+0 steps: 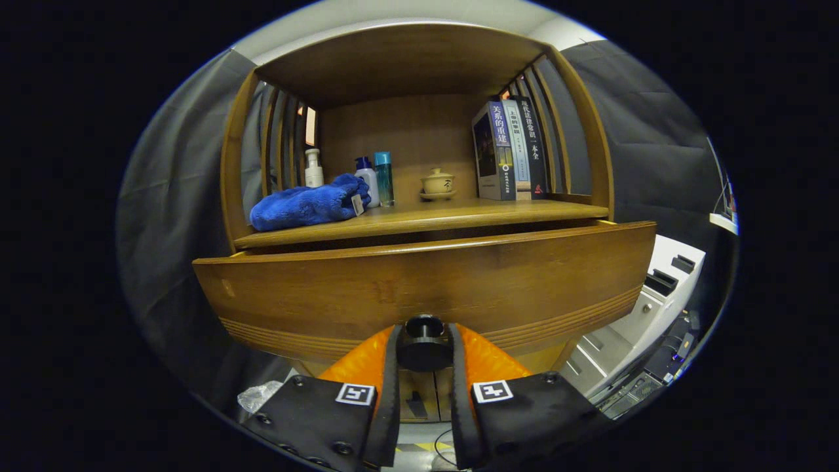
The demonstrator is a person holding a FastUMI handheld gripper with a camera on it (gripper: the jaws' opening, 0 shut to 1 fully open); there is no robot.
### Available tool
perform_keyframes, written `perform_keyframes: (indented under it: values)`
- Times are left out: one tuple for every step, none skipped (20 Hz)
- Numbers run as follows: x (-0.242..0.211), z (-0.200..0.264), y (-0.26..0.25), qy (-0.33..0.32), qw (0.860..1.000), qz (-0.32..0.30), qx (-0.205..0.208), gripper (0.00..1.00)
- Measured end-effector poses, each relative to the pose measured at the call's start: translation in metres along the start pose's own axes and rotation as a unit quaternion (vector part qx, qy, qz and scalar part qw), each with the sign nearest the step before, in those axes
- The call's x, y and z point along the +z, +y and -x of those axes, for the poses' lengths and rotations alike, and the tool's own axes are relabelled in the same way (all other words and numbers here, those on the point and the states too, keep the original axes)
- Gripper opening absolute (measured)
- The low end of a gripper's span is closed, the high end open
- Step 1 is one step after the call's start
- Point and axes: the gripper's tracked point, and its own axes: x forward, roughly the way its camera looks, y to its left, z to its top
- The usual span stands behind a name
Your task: Pull open the drawer, take out the items inside it, and place them on the countertop above the cabinet.
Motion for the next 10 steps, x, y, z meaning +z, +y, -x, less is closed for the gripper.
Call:
perform_keyframes:
  values:
    - [-0.002, 0.007, 0.0, 0.0, 1.0, 0.002, 0.0, 0.41]
    - [-0.005, 0.014, 0.0, 0.002, 1.0, 0.001, -0.001, 0.41]
    - [-0.01, 0.02, 0.0, 0.004, 1.0, 0.001, -0.001, 0.41]
    - [-0.014, 0.026, -0.001, 0.008, 1.0, 0.003, -0.001, 0.41]
    - [-0.011, 0.029, -0.001, 0.0, 1.0, -0.001, -0.004, 0.41]
    - [-0.016, 0.035, -0.001, 0.006, 1.0, -0.001, -0.004, 0.41]
    - [-0.016, 0.04, 0.0, 0.003, 1.0, -0.003, -0.004, 0.41]
    - [-0.018, 0.043, 0.0, 0.004, 1.0, -0.001, -0.004, 0.41]
    - [-0.019, 0.048, -0.002, 0.003, 1.0, -0.001, -0.005, 0.41]
    - [-0.021, 0.05, -0.003, 0.004, 1.0, -0.003, -0.006, 0.41]
